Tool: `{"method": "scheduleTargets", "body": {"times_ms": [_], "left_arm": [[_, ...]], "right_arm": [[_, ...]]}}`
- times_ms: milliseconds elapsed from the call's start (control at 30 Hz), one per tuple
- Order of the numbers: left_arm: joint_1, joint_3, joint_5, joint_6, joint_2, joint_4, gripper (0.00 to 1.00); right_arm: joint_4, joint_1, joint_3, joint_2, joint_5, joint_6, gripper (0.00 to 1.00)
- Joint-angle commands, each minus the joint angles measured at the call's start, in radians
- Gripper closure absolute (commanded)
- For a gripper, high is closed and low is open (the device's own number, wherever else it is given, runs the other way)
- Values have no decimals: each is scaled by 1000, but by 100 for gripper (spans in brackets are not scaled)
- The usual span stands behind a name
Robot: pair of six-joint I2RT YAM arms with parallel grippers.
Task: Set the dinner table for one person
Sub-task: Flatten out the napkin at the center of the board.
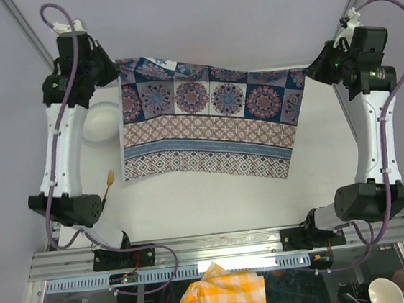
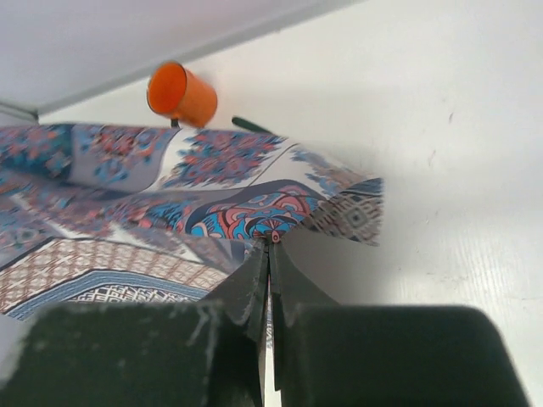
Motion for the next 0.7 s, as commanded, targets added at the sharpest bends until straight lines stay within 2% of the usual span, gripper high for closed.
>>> {"method": "scheduleTargets", "body": {"times_ms": [0, 267, 467, 533, 633, 667], "left_arm": [[16, 43, -69, 6, -130, -73, 100], [27, 34, -27, -11, -263, -63, 100], [27, -26, -210, 6, -412, 1, 100], [27, -94, -283, 1, -477, 50, 100], [27, -253, -351, -34, -565, 145, 100], [27, -285, -335, -44, -585, 176, 100]], "right_arm": [[67, -37, 88, -63, -21, 24, 100], [114, -114, 90, -150, -68, 82, 100], [91, -179, 157, -180, -19, 111, 100], [128, -193, 131, -194, -105, 159, 100], [264, -203, 65, -196, -400, 277, 100], [317, -213, 42, -194, -475, 325, 100]]}}
